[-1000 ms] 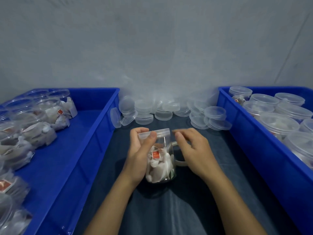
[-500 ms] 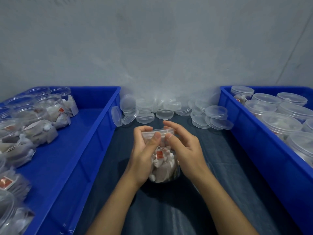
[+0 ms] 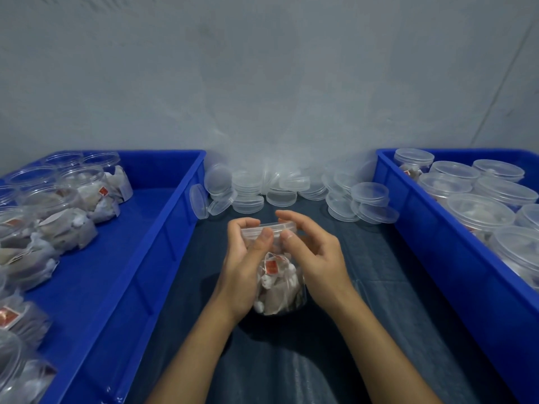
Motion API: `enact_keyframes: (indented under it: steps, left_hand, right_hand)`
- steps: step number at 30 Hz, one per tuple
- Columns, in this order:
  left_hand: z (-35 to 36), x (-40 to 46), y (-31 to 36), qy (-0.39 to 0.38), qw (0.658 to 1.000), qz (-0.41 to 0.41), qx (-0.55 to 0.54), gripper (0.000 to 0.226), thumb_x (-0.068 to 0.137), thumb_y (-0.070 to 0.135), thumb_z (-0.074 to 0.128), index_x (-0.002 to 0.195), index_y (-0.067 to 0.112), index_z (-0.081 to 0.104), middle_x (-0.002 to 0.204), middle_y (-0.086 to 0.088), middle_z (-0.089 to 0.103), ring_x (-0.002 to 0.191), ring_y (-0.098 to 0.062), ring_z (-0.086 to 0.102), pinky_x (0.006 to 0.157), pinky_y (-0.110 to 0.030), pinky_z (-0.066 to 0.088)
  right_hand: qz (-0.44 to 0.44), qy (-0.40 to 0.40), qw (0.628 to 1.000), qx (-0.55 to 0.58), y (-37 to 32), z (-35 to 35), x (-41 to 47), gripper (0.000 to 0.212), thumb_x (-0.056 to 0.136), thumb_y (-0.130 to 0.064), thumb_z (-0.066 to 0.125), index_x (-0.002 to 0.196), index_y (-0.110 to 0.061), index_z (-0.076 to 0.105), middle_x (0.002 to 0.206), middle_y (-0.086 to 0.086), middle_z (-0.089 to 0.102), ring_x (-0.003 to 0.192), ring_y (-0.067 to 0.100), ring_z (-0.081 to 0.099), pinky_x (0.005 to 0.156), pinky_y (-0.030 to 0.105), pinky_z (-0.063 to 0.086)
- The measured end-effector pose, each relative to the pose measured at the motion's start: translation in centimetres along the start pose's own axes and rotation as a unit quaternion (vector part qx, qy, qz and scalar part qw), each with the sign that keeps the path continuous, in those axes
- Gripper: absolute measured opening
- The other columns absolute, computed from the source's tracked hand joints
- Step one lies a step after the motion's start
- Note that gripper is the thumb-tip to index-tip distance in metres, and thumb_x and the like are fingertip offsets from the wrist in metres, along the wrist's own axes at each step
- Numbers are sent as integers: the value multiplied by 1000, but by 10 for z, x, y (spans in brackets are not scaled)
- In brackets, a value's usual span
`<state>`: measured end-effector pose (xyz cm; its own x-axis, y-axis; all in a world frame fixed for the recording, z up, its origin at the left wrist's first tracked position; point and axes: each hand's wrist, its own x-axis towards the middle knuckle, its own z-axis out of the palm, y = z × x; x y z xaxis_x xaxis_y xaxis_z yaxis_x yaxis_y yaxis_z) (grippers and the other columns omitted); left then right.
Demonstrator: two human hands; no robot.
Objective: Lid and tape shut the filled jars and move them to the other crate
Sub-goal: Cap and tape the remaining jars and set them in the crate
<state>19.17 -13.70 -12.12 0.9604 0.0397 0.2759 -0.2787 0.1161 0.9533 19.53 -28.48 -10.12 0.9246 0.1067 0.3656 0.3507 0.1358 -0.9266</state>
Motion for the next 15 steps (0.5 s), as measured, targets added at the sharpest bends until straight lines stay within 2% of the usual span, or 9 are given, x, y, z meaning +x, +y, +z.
enact_keyframes:
  steps: [3,7,11,15]
  left_hand:
    - [1,1,0,4,1000,10,28,56,87,62,65,125,26,47,111,8,77,101,-18,76,80,-32,59]
    - [1,0,-1,9,999,12,43,52,87,66,63,123,31,49,110,9,76,98,-18,77,79,-33,60]
    - [1,0,-1,15,999,14,45,51,87,65,64,123,31,49,110,10,76,97,-18,77,77,-30,60]
    - [2,0,-1,11,999,18,50,53,89,64,63,124,28,48,112,6,77,99,-19,77,78,-30,60]
  right_hand:
    - [4,-3,1000,30,-1,-1,1,37,92,-18,64,129,-12,71,121,24,68,92,17,78,75,25,59]
    - [9,-9,999,44,-1,-3,1,39,94,-17,61,131,-12,70,122,27,66,95,17,78,78,24,58]
    - [7,-4,999,37,-2,-2,0,39,97,-22,58,133,-14,70,125,22,66,104,22,76,84,27,59]
    - [-7,11,1000,27,-2,2,0,35,94,-17,64,127,-10,71,120,27,66,94,18,78,78,24,58]
